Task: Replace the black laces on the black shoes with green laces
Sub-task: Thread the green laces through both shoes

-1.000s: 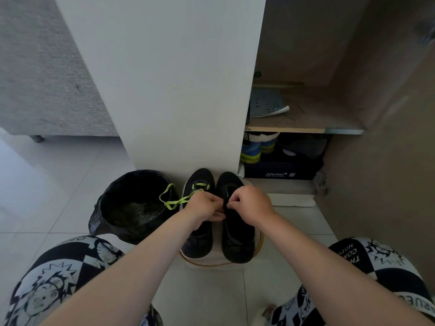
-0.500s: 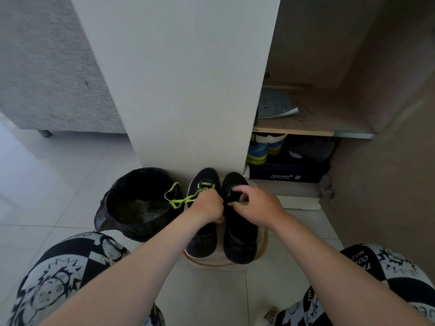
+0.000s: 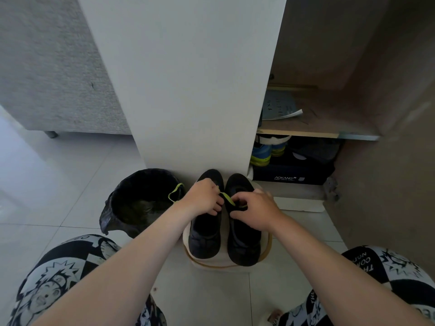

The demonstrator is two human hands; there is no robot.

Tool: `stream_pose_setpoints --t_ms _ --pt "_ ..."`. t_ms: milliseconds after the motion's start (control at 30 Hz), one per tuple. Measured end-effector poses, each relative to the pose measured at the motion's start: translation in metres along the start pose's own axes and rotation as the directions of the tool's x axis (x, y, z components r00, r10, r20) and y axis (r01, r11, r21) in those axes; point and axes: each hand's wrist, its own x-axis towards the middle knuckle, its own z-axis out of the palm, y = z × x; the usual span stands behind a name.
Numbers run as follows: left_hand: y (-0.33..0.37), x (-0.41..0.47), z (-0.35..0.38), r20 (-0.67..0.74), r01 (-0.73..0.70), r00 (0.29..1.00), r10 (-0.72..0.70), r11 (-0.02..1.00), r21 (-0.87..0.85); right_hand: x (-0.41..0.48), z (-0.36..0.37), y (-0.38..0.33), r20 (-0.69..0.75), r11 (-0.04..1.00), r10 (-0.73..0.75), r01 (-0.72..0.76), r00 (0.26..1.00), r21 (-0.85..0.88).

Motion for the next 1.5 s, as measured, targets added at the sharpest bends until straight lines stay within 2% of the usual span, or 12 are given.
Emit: stream_pose_setpoints --t_ms 100,200,267,400,600,700,800,933,1133,1267,1400,1500 --pt "-0.002 0.004 0.01 -0.021 -0.06 0.998 0.06 0.997 -0.042 0.002 -0.008 0.002 0.107 0.988 -0.01 -0.006 0.994 0.151" --pt "-0.004 0.011 0.02 -0.009 -0.08 0.997 0.081 0.997 0.02 0.005 -0.015 0.008 0.128 0.961 -0.008 -0.028 0.992 0.275" --pt "-0.007 0.013 0.027 0.004 -0.103 0.995 0.103 0.993 0.058 0.005 -0.014 0.008 0.07 0.976 -0.001 -0.015 0.998 0.219" --pt "-0.013 0.016 0.037 -0.021 -0.205 0.975 0.223 0.925 0.319 0.005 -0.005 -0.001 0.019 0.998 0.001 -0.003 1.0 0.068" --pt "-0.016 0.026 0.034 -0.178 -0.046 0.98 0.089 0.971 0.234 0.013 -0.019 0.008 -0.169 0.994 0.109 -0.111 0.98 -0.003" --pt "-0.019 0.027 0.028 -0.139 -0.044 0.987 0.077 0.973 0.228 0.013 -0.036 0.02 -0.227 0.975 0.171 -0.198 0.959 -0.098" --pt "-0.019 0.026 0.028 -0.039 -0.055 0.997 0.063 0.979 0.194 0.013 -0.045 0.03 -0.127 0.974 0.228 -0.228 0.965 0.015" --pt "-0.015 0.03 0.03 0.003 -0.086 0.996 0.088 0.962 0.259 0.011 -0.033 0.026 0.007 0.96 0.245 -0.244 0.969 0.137" --pt "0.002 0.037 0.031 -0.055 -0.145 0.98 0.193 0.87 0.472 0.018 -0.039 0.012 -0.062 0.945 0.254 -0.234 0.965 0.228" --pt "0.017 0.053 0.031 -0.092 -0.119 0.974 0.206 0.815 0.568 0.038 -0.04 0.014 0.003 0.942 0.312 -0.31 0.95 0.129" --pt "0.021 0.07 0.033 -0.161 -0.084 0.957 0.242 0.762 0.641 0.055 -0.036 0.021 0.032 0.909 0.255 -0.251 0.966 0.333" --pt "0.02 0.08 0.036 -0.168 -0.069 0.954 0.248 0.728 0.683 0.062 -0.033 0.029 0.137 0.866 0.29 -0.32 0.947 0.383"
